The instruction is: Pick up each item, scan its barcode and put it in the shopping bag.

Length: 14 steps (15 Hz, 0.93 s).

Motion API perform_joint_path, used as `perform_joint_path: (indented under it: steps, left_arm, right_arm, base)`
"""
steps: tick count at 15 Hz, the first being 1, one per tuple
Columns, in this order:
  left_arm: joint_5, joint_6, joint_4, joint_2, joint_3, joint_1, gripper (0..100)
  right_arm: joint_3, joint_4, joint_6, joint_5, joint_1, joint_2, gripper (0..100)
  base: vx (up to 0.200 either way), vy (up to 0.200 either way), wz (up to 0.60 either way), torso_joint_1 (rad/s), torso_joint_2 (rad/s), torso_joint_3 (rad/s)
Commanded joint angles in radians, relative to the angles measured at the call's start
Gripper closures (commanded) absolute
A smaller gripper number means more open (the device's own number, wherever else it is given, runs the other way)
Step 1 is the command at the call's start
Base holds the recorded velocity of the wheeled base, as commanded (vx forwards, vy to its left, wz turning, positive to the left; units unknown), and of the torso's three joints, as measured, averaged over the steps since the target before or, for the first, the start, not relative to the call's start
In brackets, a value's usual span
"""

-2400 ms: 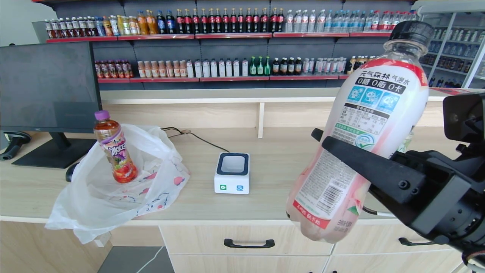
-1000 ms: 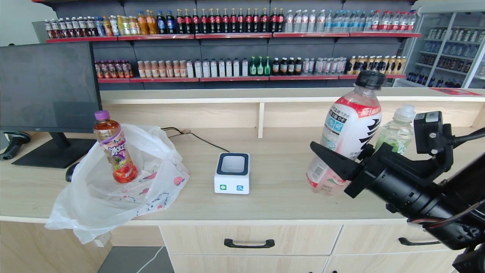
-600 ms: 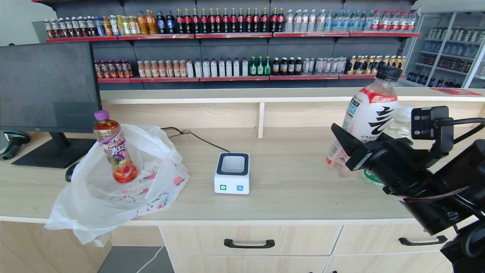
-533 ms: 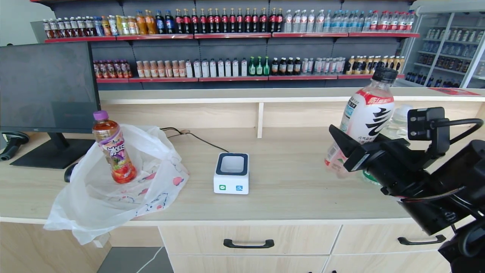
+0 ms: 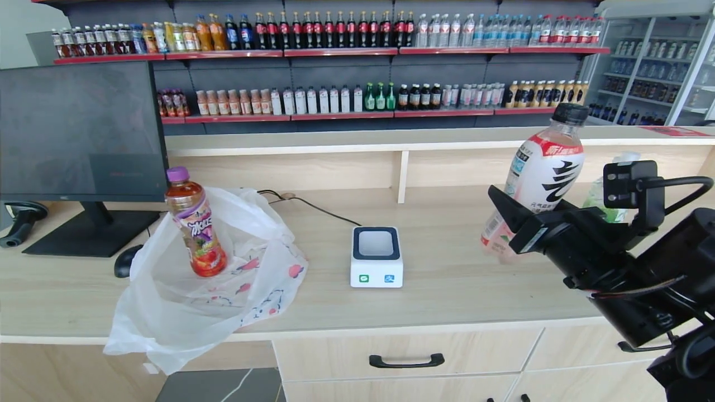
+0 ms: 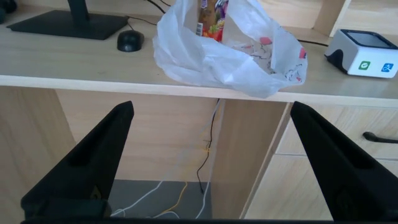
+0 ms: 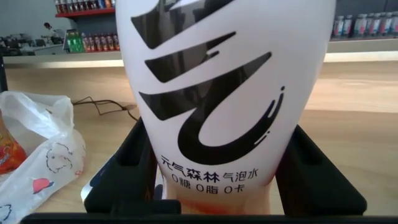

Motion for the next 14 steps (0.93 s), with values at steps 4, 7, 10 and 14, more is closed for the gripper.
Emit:
perform_joint_path:
  steps: [4,7,10,14]
  left_arm:
    - [0.000,0.000,0.000,0.000,0.000,0.000,0]
    - [0.000,0.002,0.000,0.000,0.000,0.000,0]
    - [0.000,0.003,0.000,0.000,0.000,0.000,0]
    - [0.000,0.003,0.000,0.000,0.000,0.000,0]
  right_arm:
    - [0.000,-0.001,0.000,0.000,0.001,0.004,100]
    - [-0.002,-0.001,0.000,0.000,0.001,0.007,100]
    - [-0.003,-0.001,0.000,0.001,0.003,0.011,100]
    - [0.000,-0.001,0.000,0.001,0.029,0.014,100]
  base:
    - [0.000,0.200,0.00,0.005,0.00,0.004]
    - [0.000,0.067,0.00,0.001,0.00,-0.001]
    - [0.000,0.000,0.00,0.000,0.00,0.000]
    - [0.000,0.000,0.00,0.000,0.00,0.000]
